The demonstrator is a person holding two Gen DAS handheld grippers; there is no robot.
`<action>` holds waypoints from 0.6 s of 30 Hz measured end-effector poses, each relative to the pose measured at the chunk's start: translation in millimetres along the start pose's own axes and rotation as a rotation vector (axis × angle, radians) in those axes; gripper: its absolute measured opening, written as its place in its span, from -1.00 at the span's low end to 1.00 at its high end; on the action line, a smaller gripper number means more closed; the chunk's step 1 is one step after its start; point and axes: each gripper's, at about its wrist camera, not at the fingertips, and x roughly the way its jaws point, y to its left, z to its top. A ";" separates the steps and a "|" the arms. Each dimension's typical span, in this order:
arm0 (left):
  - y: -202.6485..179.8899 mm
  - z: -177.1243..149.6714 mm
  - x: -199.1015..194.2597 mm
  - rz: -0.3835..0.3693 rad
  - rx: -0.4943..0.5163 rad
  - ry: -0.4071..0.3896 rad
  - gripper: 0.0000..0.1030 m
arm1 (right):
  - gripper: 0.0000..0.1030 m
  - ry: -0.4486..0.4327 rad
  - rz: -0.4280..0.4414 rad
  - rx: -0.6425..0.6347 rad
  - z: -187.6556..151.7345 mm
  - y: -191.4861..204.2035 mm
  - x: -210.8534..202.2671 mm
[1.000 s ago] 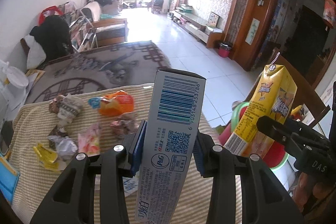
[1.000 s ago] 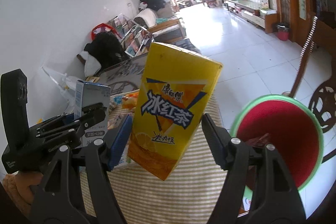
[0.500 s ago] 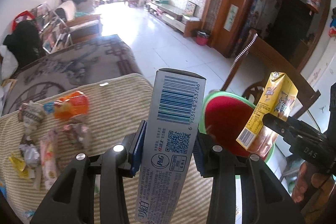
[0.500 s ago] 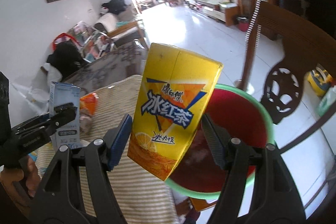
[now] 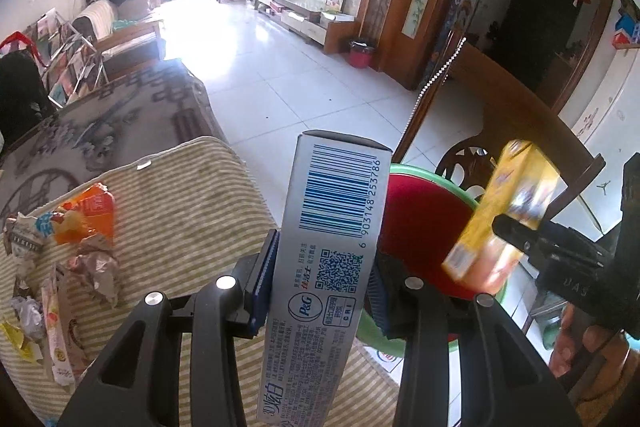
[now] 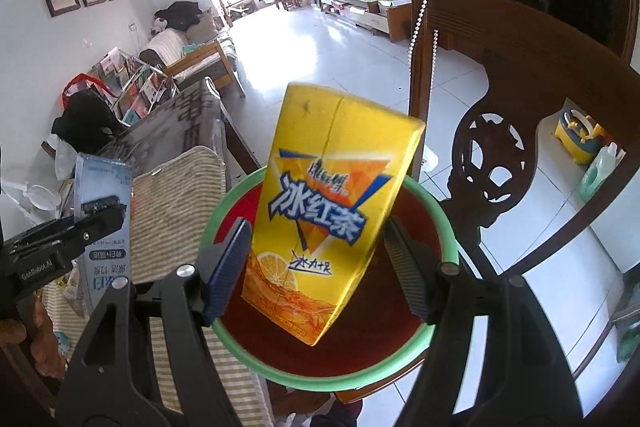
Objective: Collect trash
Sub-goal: 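Carry both items to the red bucket and open the right tool to drop the carton, then open the left tool over the red bucket to drop the toothpaste box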
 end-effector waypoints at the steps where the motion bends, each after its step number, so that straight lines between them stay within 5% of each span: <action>1: -1.8 1.0 1.8 -0.002 0.002 0.003 -0.27 | 0.61 -0.006 -0.007 0.004 0.7 -1.9 -0.6; 9: -22.0 4.1 26.1 -0.040 0.049 0.054 -0.27 | 0.68 -0.035 -0.032 0.115 2.4 -34.3 -8.6; 18: -66.5 18.7 44.5 -0.173 0.097 0.074 -0.24 | 0.69 -0.056 -0.084 0.161 -0.9 -48.1 -22.6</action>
